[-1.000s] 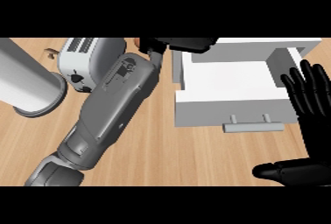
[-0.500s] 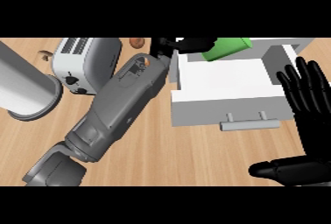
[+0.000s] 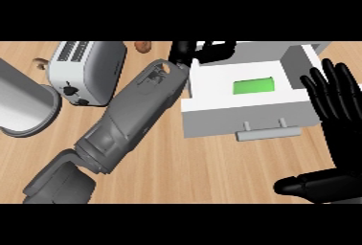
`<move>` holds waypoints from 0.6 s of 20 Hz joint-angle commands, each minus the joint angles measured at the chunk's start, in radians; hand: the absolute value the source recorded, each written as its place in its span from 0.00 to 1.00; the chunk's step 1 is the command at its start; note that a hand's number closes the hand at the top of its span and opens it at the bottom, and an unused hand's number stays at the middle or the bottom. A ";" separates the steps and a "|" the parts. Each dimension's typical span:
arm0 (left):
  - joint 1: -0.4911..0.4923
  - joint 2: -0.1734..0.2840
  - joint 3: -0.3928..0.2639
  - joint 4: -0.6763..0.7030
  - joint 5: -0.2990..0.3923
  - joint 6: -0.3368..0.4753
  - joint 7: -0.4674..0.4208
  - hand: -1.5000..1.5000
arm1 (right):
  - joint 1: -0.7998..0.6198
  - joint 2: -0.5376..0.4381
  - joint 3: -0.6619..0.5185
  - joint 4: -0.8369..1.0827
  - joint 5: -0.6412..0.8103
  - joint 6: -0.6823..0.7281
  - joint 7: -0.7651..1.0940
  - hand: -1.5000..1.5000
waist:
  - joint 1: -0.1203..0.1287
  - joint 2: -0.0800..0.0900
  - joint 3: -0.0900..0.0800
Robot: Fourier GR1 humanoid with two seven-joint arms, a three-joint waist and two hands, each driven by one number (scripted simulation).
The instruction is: Pick up the cup, place it into the drawer and close the drawer
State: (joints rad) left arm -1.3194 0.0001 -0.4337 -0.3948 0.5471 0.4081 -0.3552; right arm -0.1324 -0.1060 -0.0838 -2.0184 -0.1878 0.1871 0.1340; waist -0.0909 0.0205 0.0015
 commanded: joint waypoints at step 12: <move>0.009 0.000 -0.122 -0.033 0.117 0.060 -0.022 0.00 | -0.037 0.016 -0.011 -0.003 -0.071 0.008 0.001 0.00 | -0.025 0.003 0.000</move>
State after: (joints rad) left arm -1.3173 0.0001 -0.5546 -0.3903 0.6144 0.4635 -0.3558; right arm -0.1720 -0.0905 -0.0754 -1.9996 -0.2206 0.1928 0.1294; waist -0.1159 0.0272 0.0016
